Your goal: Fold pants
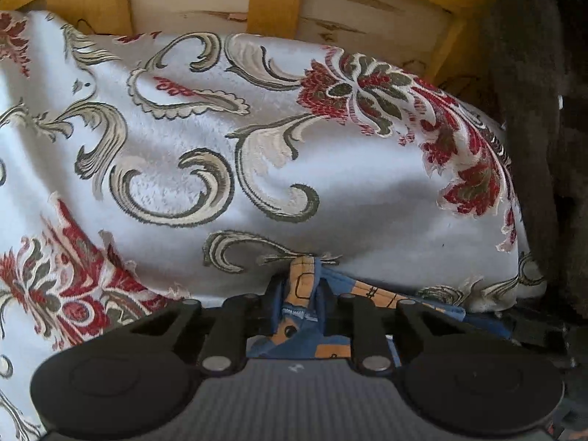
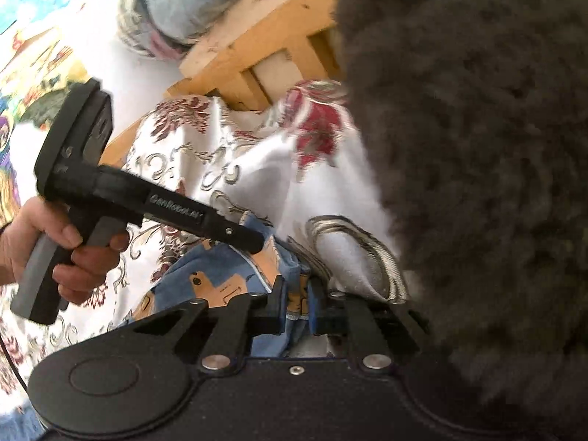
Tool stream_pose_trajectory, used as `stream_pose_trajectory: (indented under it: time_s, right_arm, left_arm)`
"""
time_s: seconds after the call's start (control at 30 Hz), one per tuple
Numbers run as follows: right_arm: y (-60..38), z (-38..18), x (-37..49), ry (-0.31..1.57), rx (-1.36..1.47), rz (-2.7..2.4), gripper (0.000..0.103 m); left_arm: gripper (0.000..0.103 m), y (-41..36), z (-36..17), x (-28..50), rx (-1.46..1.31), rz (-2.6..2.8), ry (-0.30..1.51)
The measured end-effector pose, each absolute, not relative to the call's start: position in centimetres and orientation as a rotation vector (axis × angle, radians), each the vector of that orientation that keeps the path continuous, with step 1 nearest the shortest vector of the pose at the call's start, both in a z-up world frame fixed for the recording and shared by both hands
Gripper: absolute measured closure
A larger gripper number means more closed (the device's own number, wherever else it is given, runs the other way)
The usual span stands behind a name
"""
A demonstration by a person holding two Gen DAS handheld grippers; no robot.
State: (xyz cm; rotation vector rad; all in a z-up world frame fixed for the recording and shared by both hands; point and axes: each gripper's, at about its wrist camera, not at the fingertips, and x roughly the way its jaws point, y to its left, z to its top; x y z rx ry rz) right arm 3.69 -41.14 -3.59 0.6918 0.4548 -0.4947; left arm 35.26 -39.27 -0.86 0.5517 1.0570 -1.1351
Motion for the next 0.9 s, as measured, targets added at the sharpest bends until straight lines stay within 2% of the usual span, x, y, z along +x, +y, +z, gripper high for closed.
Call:
stream_pose_trajectory:
  time_s: [0.03,0.07,0.1,0.13,0.17,0.33,0.53,0.63,0.73,0.77,0.83,0.87,0.9]
  right_arm:
    - [-40.8,-3.3,3.8,0.450,0.661,-0.486,0.092]
    - [-40.4,-3.0,3.8,0.445,0.629,-0.480,0.092]
    - [-39.9,-2.8,3.8,0.437,0.592,-0.471,0.092]
    - [-39.4,-2.5,3.9,0.430,0.553,-0.460,0.092]
    - [-38.8,-2.2,4.1,0.428,0.518,-0.450,0.092]
    - [-35.8,-1.5,5.1,0.457,0.324,-0.384,0.092]
    - [-32.1,-1.4,6.4,0.501,0.110,-0.293,0.092]
    - [-30.9,-1.6,6.6,0.518,0.051,-0.265,0.092]
    - [-30.4,-1.8,6.8,0.532,0.024,-0.248,0.092]
    - [-30.5,-1.8,6.9,0.538,0.021,-0.243,0.092]
    - [-30.3,-1.8,6.7,0.546,0.013,-0.231,0.092]
    - [-30.2,-1.9,6.8,0.551,0.011,-0.224,0.092]
    - [-30.1,-1.9,6.9,0.555,0.011,-0.219,0.092]
  left_arm:
    - [0.074,-38.6,-1.0,35.1,0.546,-1.128,1.049]
    - [0.053,-38.2,-0.9,35.0,0.537,-1.111,1.041]
    - [0.027,-37.6,-0.4,35.0,0.519,-1.091,1.031]
    - [0.018,-36.8,0.4,34.7,0.496,-1.070,1.020]
    - [0.015,-36.2,1.1,34.7,0.456,-1.054,1.011]
    - [0.015,-32.8,4.4,35.2,0.209,-0.989,1.156]
    - [0.015,-34.9,3.7,35.1,0.168,-0.827,1.374]
    - [0.026,-37.3,2.4,34.9,0.276,-0.748,1.412]
    - [0.030,-39.2,1.7,34.7,0.350,-0.695,1.430]
    - [0.033,-39.7,1.6,34.6,0.367,-0.680,1.439]
    - [0.045,-40.6,1.2,34.4,0.417,-0.647,1.449]
    - [0.063,-40.8,1.1,34.3,0.430,-0.623,1.451]
    - [0.075,-40.9,1.0,34.3,0.433,-0.604,1.452]
